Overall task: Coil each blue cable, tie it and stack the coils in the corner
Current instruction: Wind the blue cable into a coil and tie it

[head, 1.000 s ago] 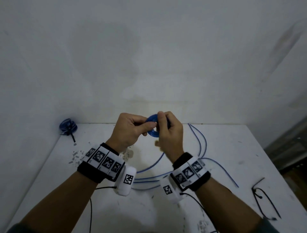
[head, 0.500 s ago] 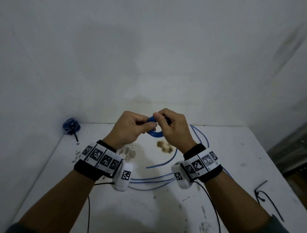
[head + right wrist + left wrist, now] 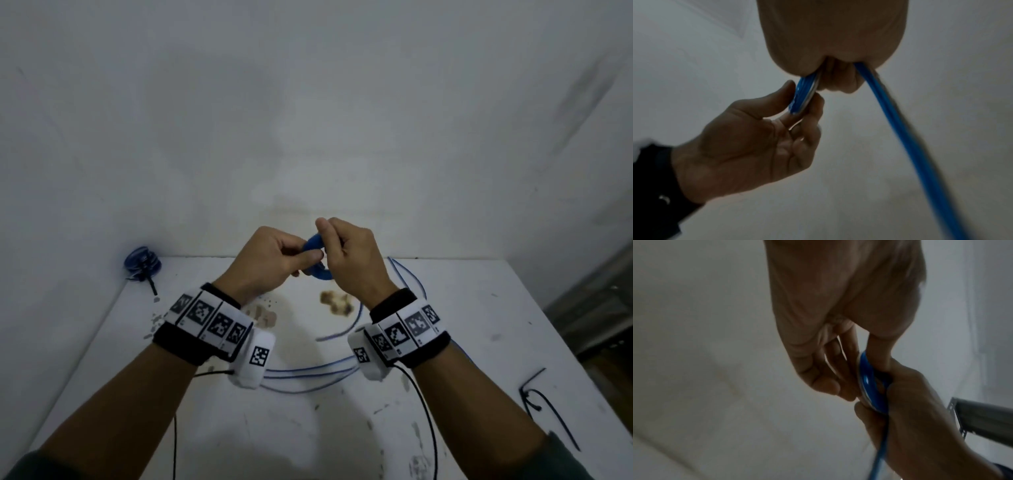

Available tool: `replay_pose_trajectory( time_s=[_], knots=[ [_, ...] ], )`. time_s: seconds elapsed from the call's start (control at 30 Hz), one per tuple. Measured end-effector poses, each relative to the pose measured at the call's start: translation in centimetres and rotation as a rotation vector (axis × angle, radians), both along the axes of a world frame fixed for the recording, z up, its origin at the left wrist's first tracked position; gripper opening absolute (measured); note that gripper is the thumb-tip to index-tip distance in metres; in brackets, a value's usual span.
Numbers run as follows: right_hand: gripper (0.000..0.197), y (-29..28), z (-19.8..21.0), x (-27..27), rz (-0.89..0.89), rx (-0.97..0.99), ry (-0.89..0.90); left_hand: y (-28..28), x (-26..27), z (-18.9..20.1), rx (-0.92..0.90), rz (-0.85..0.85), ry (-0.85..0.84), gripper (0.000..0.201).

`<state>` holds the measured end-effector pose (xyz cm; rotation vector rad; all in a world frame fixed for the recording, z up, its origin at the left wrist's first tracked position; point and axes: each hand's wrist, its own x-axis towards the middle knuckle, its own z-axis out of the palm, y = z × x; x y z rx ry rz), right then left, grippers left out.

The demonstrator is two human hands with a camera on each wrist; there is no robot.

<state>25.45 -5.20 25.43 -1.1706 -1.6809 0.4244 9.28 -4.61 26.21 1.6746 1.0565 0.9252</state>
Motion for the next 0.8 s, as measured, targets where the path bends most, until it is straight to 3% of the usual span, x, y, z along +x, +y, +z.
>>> replay_pose_trajectory(
  time_s=[0.1,0.17,0.23,0.3,0.43,0.5,0.57,0.67,0.73,0.8],
  knots=[
    [0.046,-0.1,0.6,-0.5,-0.082,0.018,0.211,0.5,0.9,0.5,0.069,0.121,-0.108,0.008],
    [0.044,-0.2,0.5,-1.3,-0.165,0.016,0.432,0.3,2.3,0.1,0.032,0.216,-0.275,0.011],
    [0.038,-0.1,0.4,-2.1,-0.208,0.032,0.524,0.1,3.4,-0.1,-0.042,0.274,-0.382,0.017],
    [0.037,0.2,0.4,-1.8,-0.202,0.035,0.488,0.0,3.9,-0.5,-0.104,0.234,-0.415,0.022],
    [0.041,1.7,1.1,0.2,-0.089,-0.029,0.205,0.6,2.7,-0.2,-0.163,0.089,-0.34,0.028],
    [0.042,2.2,1.3,0.7,-0.075,-0.037,0.137,1.1,2.6,0.2,-0.129,0.106,-0.283,0.019],
    [0.04,2.2,1.4,0.4,-0.09,-0.027,0.175,1.5,3.0,0.4,-0.105,0.195,-0.309,0.01],
    [0.038,2.0,1.1,-1.0,-0.172,-0.001,0.428,1.6,4.4,0.1,-0.129,0.285,-0.434,0.013],
    [0.035,1.9,0.8,-1.8,-0.231,0.008,0.563,1.2,5.1,-0.3,-0.187,0.284,-0.525,0.018],
    [0.035,1.9,0.5,-2.0,-0.239,0.011,0.572,1.1,4.8,-0.6,-0.236,0.24,-0.538,0.022]
  ],
)
